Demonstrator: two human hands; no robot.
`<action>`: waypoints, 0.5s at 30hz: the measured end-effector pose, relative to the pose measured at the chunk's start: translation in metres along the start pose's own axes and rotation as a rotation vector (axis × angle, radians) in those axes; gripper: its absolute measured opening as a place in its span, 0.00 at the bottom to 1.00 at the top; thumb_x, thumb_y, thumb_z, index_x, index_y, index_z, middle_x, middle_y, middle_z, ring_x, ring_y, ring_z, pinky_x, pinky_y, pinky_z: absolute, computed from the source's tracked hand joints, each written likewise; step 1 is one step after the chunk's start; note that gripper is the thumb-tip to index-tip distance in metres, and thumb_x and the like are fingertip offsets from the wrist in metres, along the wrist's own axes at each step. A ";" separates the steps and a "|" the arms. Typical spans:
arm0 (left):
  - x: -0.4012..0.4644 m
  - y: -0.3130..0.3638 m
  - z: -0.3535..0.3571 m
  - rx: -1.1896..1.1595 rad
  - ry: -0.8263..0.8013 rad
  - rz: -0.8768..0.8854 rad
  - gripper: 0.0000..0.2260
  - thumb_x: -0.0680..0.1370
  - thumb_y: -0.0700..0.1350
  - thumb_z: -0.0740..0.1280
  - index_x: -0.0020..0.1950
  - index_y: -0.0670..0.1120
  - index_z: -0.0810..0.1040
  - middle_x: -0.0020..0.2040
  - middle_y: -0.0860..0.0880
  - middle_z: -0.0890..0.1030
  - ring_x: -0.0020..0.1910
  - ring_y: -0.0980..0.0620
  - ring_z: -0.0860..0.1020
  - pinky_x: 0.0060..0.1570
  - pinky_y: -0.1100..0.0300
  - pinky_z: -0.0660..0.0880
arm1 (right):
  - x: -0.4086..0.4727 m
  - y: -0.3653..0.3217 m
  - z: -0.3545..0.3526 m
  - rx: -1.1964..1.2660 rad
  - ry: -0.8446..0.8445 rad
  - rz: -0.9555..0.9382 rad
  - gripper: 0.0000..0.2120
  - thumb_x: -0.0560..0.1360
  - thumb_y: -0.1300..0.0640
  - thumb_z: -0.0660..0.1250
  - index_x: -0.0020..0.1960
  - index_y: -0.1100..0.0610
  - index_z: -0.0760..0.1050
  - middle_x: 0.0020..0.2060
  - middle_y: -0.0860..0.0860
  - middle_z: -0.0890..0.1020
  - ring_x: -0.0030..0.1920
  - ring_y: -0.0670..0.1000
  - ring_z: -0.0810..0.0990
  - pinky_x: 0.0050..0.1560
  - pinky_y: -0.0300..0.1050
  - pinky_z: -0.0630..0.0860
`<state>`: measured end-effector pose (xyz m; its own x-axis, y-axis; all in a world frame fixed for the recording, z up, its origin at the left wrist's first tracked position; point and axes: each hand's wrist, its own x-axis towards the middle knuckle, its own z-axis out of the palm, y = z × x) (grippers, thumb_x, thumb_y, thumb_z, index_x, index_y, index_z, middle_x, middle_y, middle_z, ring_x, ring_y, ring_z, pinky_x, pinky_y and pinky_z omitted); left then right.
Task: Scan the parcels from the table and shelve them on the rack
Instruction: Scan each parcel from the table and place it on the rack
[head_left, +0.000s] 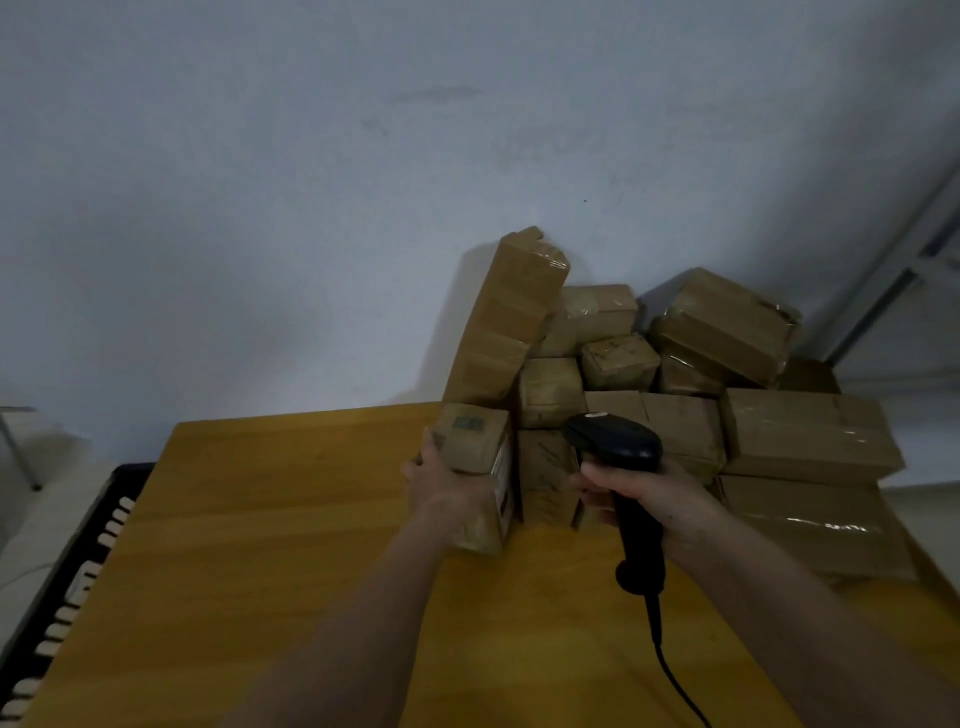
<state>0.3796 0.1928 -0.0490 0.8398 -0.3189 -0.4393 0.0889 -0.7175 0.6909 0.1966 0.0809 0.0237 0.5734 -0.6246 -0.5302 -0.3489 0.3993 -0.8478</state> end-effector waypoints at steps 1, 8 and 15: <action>-0.002 0.003 -0.012 -0.032 -0.012 0.000 0.55 0.63 0.49 0.81 0.79 0.55 0.47 0.72 0.42 0.63 0.71 0.40 0.65 0.66 0.44 0.70 | -0.001 -0.001 0.001 0.000 0.011 -0.005 0.16 0.68 0.60 0.76 0.55 0.59 0.80 0.47 0.56 0.86 0.52 0.57 0.83 0.58 0.57 0.76; -0.042 0.021 -0.082 -0.262 -0.063 0.022 0.28 0.66 0.48 0.79 0.61 0.40 0.75 0.53 0.48 0.79 0.52 0.49 0.76 0.47 0.55 0.77 | -0.019 -0.014 0.010 0.052 0.004 -0.011 0.20 0.62 0.57 0.80 0.51 0.52 0.79 0.51 0.56 0.83 0.56 0.59 0.79 0.63 0.61 0.72; -0.084 0.038 -0.089 -0.657 -0.416 -0.049 0.37 0.64 0.64 0.74 0.68 0.52 0.67 0.67 0.40 0.71 0.66 0.35 0.69 0.61 0.27 0.64 | -0.045 -0.035 0.008 0.111 -0.145 -0.044 0.17 0.65 0.62 0.77 0.52 0.57 0.79 0.41 0.56 0.86 0.45 0.58 0.85 0.48 0.55 0.80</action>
<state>0.3598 0.2473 0.0658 0.5683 -0.5958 -0.5675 0.5287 -0.2642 0.8067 0.1890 0.1001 0.0777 0.6903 -0.5429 -0.4783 -0.2413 0.4505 -0.8595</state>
